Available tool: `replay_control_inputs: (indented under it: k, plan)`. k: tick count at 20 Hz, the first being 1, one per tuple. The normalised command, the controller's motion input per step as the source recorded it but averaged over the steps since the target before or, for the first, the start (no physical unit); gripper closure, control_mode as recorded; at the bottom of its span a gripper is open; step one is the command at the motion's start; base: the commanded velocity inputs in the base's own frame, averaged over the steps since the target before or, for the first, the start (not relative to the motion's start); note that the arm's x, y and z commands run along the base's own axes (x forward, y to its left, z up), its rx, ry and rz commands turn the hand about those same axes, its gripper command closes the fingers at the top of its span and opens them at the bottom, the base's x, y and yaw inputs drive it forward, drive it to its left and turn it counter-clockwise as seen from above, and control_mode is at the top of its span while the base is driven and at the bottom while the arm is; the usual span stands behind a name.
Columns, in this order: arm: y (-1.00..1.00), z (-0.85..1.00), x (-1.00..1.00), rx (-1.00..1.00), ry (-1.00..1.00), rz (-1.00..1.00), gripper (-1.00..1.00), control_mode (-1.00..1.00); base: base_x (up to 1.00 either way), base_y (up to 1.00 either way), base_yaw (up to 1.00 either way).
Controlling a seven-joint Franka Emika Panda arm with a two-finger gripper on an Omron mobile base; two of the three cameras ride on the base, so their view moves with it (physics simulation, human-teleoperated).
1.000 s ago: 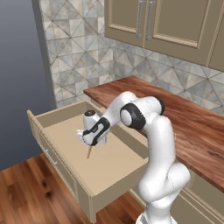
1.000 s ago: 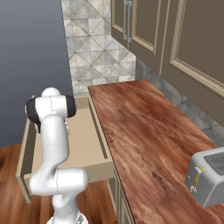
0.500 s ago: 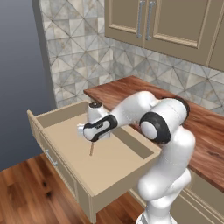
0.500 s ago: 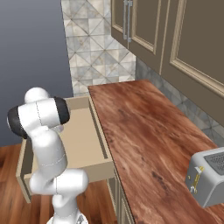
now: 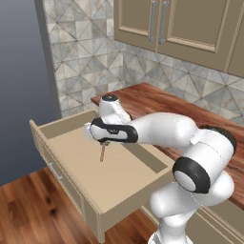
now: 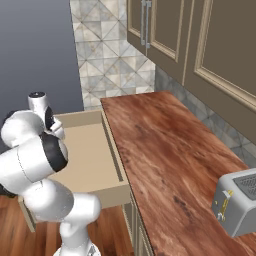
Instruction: Take a straw from the drawer in front and place it inside the glass cup on the dining counter.
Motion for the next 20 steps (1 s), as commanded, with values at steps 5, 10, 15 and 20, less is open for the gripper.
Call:
replay_control_inputs:
  k: [5,10,15,20]
  plan:
    - [-0.33,1.0,-0.3,0.05,0.05,0.0,1.0,-1.0,0.0,0.0,0.0]
    - [-0.11,0.99,-0.18,0.0,0.0,0.0,1.0,-1.0,0.0,0.0,0.0]
    - [-0.03,0.7,0.0,0.0,0.0,0.01,1.0,-1.0,0.0,0.0,0.0]
    - [-0.37,0.16,-0.1,0.0,-0.01,0.07,1.0,-1.0,0.0,0.0,0.0]
